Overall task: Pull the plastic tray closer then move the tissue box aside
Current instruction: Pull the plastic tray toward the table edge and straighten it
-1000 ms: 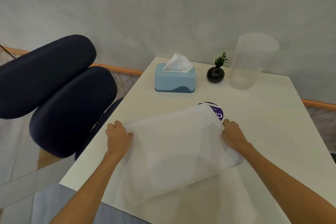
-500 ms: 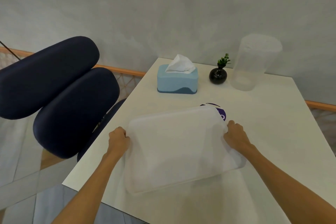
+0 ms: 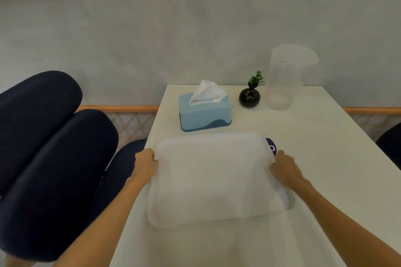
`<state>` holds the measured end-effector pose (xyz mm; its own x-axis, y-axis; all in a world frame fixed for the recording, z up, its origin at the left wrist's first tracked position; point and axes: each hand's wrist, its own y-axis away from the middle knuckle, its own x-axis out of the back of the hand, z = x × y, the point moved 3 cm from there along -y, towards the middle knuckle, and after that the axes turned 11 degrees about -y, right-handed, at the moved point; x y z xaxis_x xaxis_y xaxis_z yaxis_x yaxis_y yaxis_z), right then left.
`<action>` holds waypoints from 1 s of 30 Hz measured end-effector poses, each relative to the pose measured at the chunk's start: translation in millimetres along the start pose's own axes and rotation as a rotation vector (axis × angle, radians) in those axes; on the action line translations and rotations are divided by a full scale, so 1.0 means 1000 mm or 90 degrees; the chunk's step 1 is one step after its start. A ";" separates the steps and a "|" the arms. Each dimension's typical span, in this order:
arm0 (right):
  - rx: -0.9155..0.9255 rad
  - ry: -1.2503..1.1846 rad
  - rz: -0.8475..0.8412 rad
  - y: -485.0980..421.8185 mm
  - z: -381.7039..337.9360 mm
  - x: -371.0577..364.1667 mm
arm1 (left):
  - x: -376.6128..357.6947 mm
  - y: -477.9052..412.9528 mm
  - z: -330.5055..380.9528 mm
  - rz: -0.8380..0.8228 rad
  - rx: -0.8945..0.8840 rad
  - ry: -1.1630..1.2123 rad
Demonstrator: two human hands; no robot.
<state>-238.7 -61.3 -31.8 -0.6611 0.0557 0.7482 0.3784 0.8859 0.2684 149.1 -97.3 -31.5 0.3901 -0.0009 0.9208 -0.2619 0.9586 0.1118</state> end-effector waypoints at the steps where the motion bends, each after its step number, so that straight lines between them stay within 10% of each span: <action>1: -0.013 -0.005 0.010 0.002 -0.003 -0.003 | 0.001 -0.009 -0.001 -0.007 -0.015 -0.003; 30: -0.100 0.063 0.073 0.016 -0.035 -0.028 | 0.018 -0.067 -0.028 -0.076 -0.087 0.081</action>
<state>-191.3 -64.6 -27.7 -0.5438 0.0990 0.8333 0.5486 0.7934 0.2638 198.5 -153.2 -32.8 0.5211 -0.0895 0.8488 -0.0886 0.9834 0.1581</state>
